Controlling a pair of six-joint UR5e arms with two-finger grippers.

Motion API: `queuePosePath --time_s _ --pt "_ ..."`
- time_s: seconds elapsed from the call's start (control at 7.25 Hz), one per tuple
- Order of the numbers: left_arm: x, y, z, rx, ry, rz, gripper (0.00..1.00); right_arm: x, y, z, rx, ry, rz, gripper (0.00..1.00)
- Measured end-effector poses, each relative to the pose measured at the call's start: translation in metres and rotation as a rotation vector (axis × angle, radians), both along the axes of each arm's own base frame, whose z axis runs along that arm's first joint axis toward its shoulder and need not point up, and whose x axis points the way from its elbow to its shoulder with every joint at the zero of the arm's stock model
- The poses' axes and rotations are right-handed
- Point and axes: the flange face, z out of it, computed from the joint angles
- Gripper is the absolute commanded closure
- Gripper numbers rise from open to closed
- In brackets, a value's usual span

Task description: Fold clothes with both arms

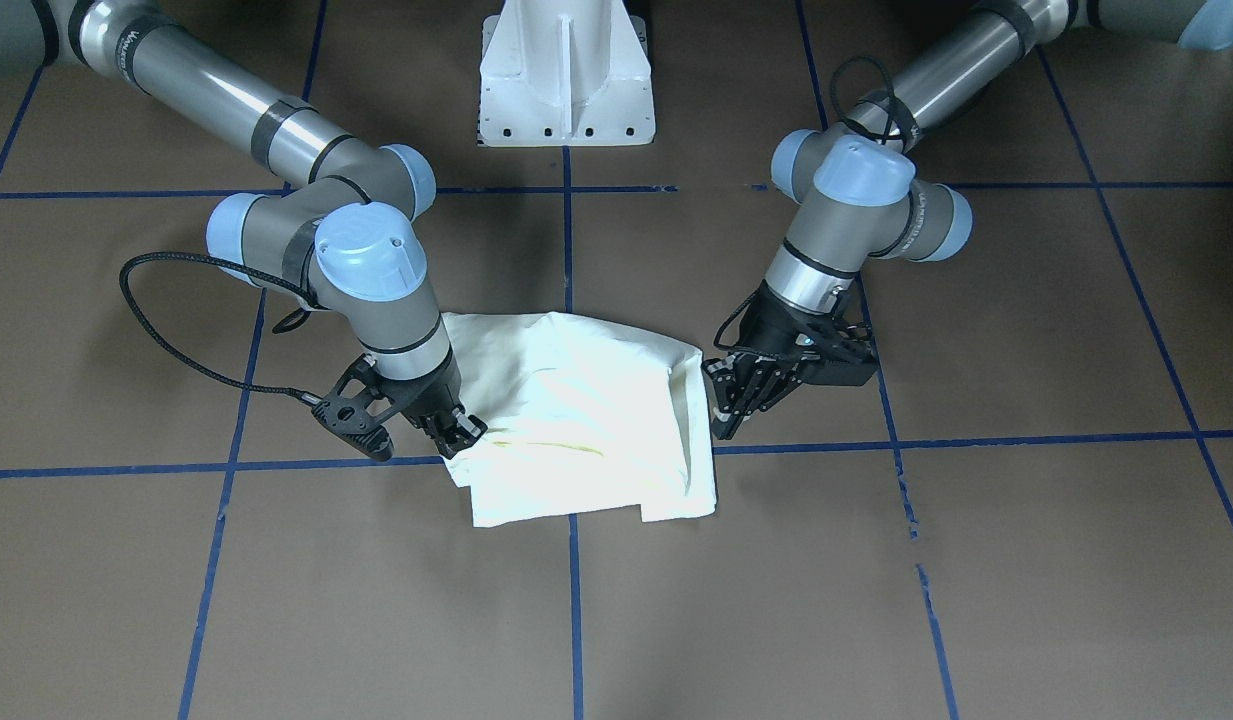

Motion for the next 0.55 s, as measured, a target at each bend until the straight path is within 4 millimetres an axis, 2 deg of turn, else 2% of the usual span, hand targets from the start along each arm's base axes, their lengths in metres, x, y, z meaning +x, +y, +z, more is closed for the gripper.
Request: queuePosePath --time_s 0.28,0.55 --pt "0.006 0.017 0.009 0.014 0.048 0.087 1.00 0.000 -0.001 -0.002 0.002 -0.001 0.000 1.00" --pt "0.024 0.034 0.014 0.022 0.071 0.143 1.00 0.000 -0.001 -0.003 0.003 -0.002 0.001 1.00"
